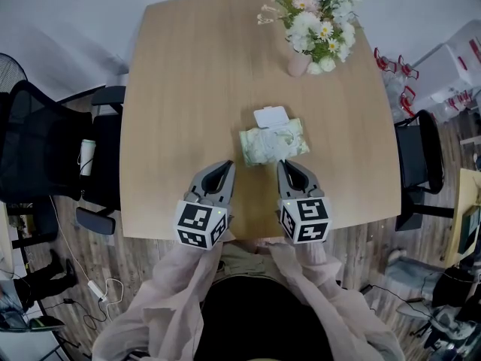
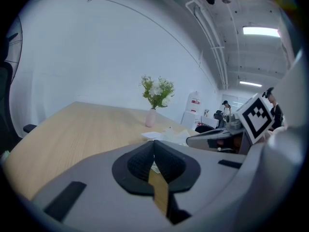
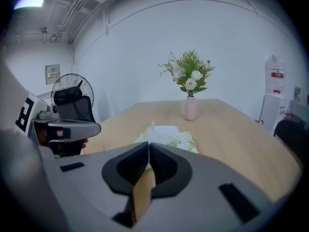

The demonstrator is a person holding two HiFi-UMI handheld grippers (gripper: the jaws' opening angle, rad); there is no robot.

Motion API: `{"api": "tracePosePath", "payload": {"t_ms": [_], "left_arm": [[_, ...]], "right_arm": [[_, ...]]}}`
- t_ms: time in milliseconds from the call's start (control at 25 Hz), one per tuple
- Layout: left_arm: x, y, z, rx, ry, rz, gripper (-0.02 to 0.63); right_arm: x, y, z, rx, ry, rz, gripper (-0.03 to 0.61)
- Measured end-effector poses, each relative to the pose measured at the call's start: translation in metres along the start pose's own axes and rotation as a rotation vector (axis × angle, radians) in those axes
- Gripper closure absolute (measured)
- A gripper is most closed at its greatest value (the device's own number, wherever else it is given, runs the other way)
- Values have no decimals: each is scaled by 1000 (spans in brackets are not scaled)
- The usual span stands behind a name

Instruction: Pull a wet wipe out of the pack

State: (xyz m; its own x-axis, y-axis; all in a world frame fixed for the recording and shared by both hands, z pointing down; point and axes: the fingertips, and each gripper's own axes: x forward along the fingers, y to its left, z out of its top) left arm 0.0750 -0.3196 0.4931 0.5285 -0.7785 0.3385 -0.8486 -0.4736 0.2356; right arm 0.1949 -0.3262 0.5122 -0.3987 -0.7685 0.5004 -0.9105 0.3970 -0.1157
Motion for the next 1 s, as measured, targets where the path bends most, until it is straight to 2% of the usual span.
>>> {"api": "tracePosePath", "payload": {"t_ms": [1000], "left_arm": [[-18,-16,0,29,-15,-28,603]], "right_arm": [[-31,6,-5,19,-40,-39,560]]}}
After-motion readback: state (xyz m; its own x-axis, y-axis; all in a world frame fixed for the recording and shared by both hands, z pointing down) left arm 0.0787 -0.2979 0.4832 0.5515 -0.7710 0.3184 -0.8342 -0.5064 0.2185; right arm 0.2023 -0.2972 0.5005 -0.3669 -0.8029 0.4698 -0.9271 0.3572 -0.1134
